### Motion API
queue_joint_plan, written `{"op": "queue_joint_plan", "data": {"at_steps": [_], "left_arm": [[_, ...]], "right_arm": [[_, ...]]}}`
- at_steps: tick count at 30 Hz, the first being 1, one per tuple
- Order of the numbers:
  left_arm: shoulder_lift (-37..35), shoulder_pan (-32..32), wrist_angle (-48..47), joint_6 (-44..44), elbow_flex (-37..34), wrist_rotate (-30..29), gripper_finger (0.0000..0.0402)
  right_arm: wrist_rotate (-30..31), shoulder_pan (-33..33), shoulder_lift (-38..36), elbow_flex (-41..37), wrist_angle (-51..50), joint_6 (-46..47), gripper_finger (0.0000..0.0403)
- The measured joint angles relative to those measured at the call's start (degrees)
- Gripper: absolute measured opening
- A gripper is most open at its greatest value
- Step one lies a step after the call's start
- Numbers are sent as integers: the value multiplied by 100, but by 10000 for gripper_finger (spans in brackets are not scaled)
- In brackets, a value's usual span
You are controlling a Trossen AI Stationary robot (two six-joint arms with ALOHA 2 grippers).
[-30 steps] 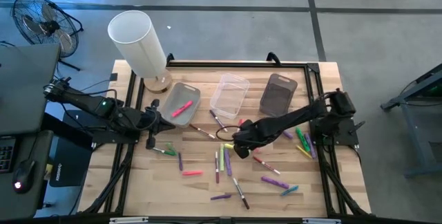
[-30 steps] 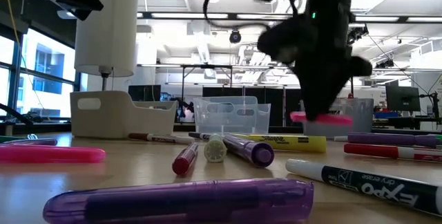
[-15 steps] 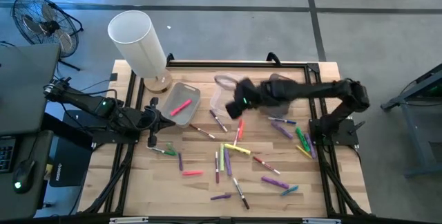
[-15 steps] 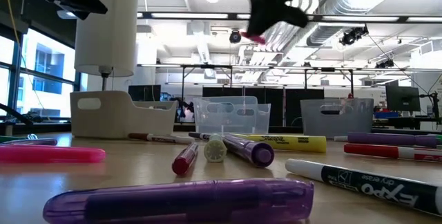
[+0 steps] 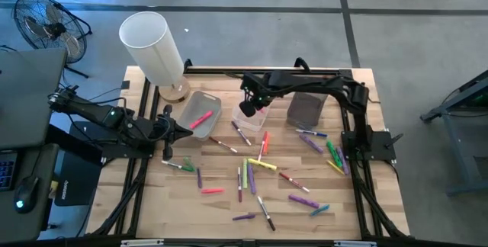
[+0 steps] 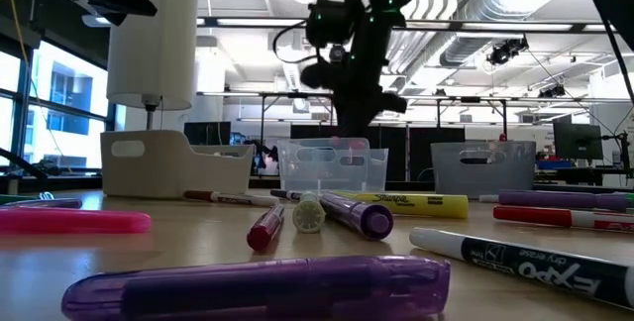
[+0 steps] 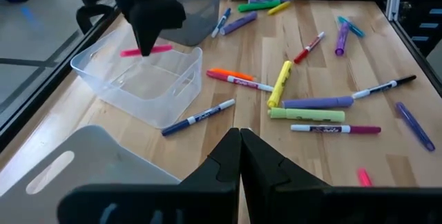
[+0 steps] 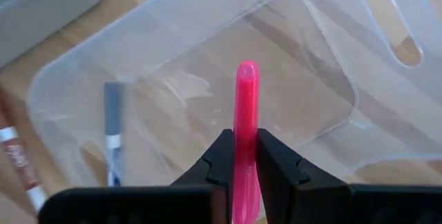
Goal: Pick & Place Markers
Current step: Put the pink pen into the transparent bin, then put the green marker into the black bin
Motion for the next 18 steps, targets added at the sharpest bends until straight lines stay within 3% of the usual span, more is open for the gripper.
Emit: {"op": "queue_joint_plan", "data": {"at_steps": [10, 18], "left_arm": [[25, 0, 5, -258, 0, -37, 8], [28, -2, 23, -490, 0, -169, 99]], "right_arm": [[182, -3, -187, 4, 26, -38, 81], [142, 113, -654, 4, -204, 149, 87]]}}
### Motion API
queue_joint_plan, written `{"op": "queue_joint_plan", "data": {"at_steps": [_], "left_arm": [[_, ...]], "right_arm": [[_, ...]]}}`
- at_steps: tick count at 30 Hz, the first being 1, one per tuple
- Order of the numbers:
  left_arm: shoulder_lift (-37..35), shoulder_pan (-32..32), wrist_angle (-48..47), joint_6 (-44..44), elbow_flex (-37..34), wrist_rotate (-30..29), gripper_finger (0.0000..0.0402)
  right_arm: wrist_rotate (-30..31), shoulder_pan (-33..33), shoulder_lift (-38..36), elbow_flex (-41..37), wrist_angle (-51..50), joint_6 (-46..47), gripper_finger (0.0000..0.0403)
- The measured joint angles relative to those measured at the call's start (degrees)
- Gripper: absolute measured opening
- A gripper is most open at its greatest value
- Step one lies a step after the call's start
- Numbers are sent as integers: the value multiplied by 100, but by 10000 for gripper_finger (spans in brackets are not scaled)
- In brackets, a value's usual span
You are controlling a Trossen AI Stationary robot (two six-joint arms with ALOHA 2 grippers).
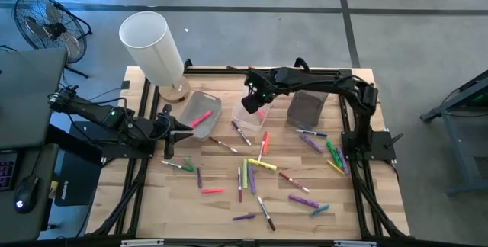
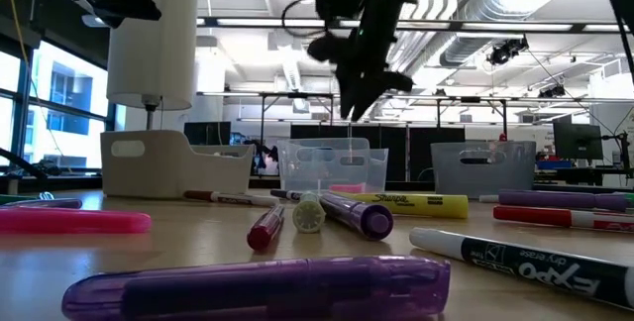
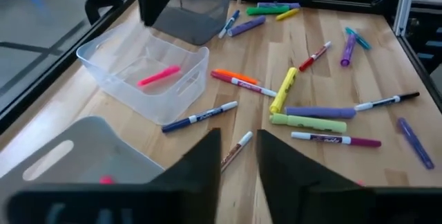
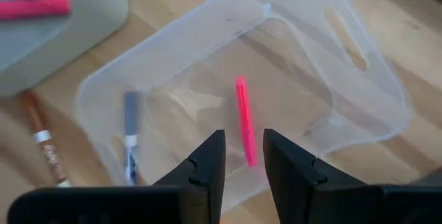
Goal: Pick & Place Markers
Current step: Put the green marker into the black bin
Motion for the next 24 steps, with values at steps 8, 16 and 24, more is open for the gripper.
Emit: {"op": "queue_joint_plan", "data": {"at_steps": [8, 16, 24], "left_arm": [[35, -2, -4, -51, 0, 27, 164], [1066, -2, -457, -137, 450, 122, 165], [2706, -2, -2601, -290, 1503, 1379, 166]], "right_arm": [[196, 845, -610, -1, -487, -153, 86], [314, 2177, -1819, -1612, 479, 472, 80], [1198, 3860, -3483, -3731, 1743, 2393, 53]]}}
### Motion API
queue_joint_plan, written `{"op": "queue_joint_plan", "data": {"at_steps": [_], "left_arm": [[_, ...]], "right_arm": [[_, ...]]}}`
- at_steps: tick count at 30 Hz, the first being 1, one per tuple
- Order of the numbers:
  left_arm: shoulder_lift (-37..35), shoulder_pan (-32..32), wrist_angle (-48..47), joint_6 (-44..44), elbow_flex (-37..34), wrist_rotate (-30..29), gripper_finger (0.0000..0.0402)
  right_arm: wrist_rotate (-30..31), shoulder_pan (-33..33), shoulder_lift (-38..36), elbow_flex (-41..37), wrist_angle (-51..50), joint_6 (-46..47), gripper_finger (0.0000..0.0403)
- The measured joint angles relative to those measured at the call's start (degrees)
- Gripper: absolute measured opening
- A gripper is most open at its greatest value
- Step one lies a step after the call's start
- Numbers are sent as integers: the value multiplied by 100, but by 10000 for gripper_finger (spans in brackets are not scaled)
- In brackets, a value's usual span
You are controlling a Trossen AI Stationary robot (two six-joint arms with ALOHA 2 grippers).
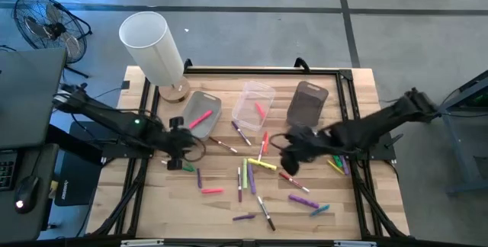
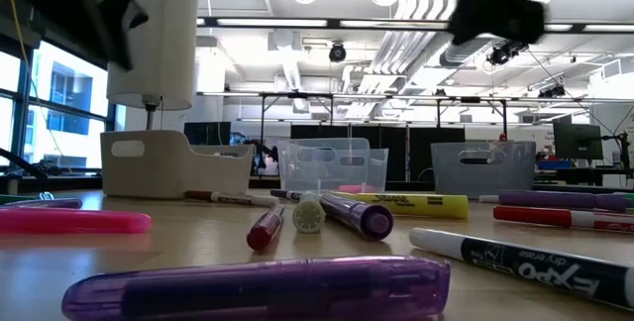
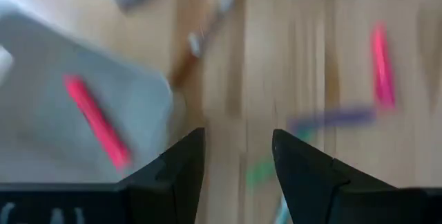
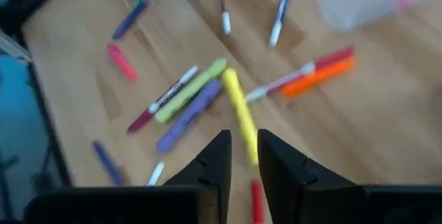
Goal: Pick & Place Markers
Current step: Put the green marker into the black bin
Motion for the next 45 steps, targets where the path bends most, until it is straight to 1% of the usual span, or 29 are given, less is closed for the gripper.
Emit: {"op": "queue_joint_plan", "data": {"at_steps": [3, 6, 11, 15, 18, 20, 23, 27, 31, 33, 37, 40, 45], "left_arm": [[552, 0, -511, -44, 97, 637, 166], [1028, -55, -744, -261, 94, 1052, 166], [1551, -460, -738, -481, 93, 1106, 166], [1785, -819, -561, -725, 94, 910, 166], [1879, -1011, -516, -773, 90, 766, 166], [1888, -1069, -355, -907, -33, 773, 166], [1888, -1047, 62, -1142, -403, 1002, 166], [1888, -1049, 390, -1300, -848, 1218, 166], [1886, -1049, 768, -1299, -1231, 1230, 166], [1883, -1048, 949, -1435, -1426, 1205, 166], [1851, -1047, 1220, -1500, -1684, 1434, 163], [1857, -1047, 1227, -1502, -1717, 1467, 142], [1866, -1047, 1261, -1467, -1720, 1584, 72]], "right_arm": [[395, 480, -348, -389, 8, 604, 39], [629, 826, -513, -617, 33, 938, 26], [804, 1039, -553, -686, 46, 933, 19], [808, 1043, -553, -688, 46, 888, 21], [886, 1041, -553, -688, 46, 823, 23], [891, 1039, -553, -688, 44, 806, 23], [889, 1041, -553, -688, 56, 737, 23], [883, 1041, -553, -688, 107, 724, 25], [869, 1039, -553, -688, 131, 723, 24], [880, 1039, -553, -688, 155, 723, 24], [885, 1039, -553, -688, 252, 721, 25], [887, 1039, -553, -688, 280, 722, 24], [1018, 1039, -553, -688, 282, 721, 25]]}}
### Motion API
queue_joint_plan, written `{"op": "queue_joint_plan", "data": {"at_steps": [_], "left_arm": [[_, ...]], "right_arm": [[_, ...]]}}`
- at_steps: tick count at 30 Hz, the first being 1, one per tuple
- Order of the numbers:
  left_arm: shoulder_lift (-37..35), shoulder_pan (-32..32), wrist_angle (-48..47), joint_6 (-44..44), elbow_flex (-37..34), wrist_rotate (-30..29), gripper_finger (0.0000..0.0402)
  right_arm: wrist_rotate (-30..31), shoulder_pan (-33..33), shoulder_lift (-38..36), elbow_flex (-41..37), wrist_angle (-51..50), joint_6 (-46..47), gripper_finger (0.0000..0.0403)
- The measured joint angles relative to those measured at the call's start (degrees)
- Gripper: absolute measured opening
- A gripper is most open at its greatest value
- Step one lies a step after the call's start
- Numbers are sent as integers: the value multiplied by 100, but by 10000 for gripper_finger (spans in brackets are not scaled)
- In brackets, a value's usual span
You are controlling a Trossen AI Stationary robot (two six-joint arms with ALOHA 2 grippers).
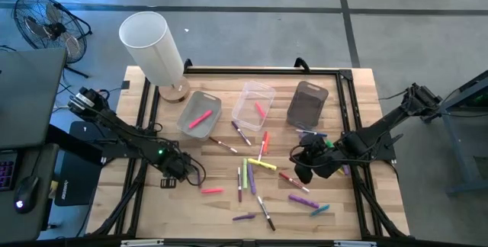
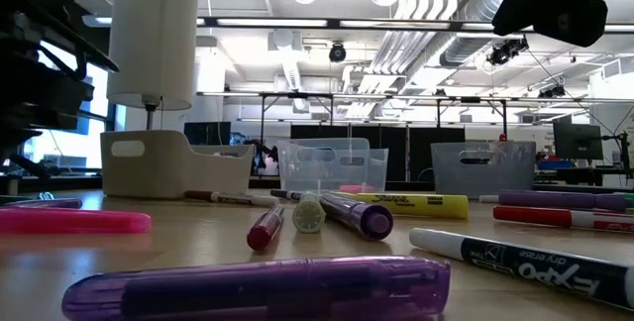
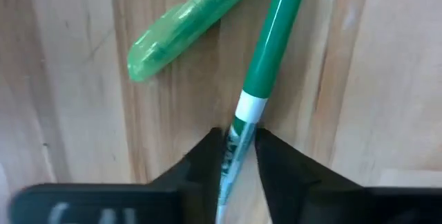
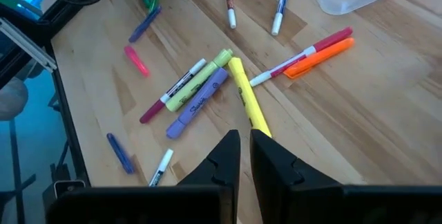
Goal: Pick & Place Markers
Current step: Put the green marker into the black bin
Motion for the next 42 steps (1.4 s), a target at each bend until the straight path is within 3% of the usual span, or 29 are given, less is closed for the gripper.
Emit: {"op": "queue_joint_plan", "data": {"at_steps": [4, 10, 15, 19, 23, 27, 30, 34, 37, 42], "left_arm": [[2, 2, 12, -80, 0, 190, 21], [23, 2, -123, -584, 255, 321, 20], [-105, -7, -275, -588, 882, 178, 20], [-362, -4, -322, -640, 1506, -344, 20], [-611, -2, -330, -536, 2282, -1615, 19], [-672, 38, -221, 85, 3104, -2816, 19], [-653, 263, -19, 660, 3620, -3140, 19], [-638, 759, 849, 1477, 4001, -3092, 19], [-638, 1153, 1741, 2088, 4059, -2559, 19], [-522, 1744, 2626, 2315, 4059, -1718, 19]], "right_arm": [[87, -2, 0, 0, 0, -68, 24], [98, -40, 2, 0, 0, -150, 25], [129, -105, 2, 0, 5, -149, 24], [354, -194, 4, 0, 33, -149, 25], [465, -364, 4, 2, 98, -151, 28], [467, -609, 4, 2, 515, -448, 28], [388, -828, 4, 2, 1332, -1098, 28], [148, -1029, 7, 2, 2972, -2478, 28], [115, -1078, 7, 4, 4155, -3507, 30], [450, -1078, 11, 252, 4631, -4589, 60]]}}
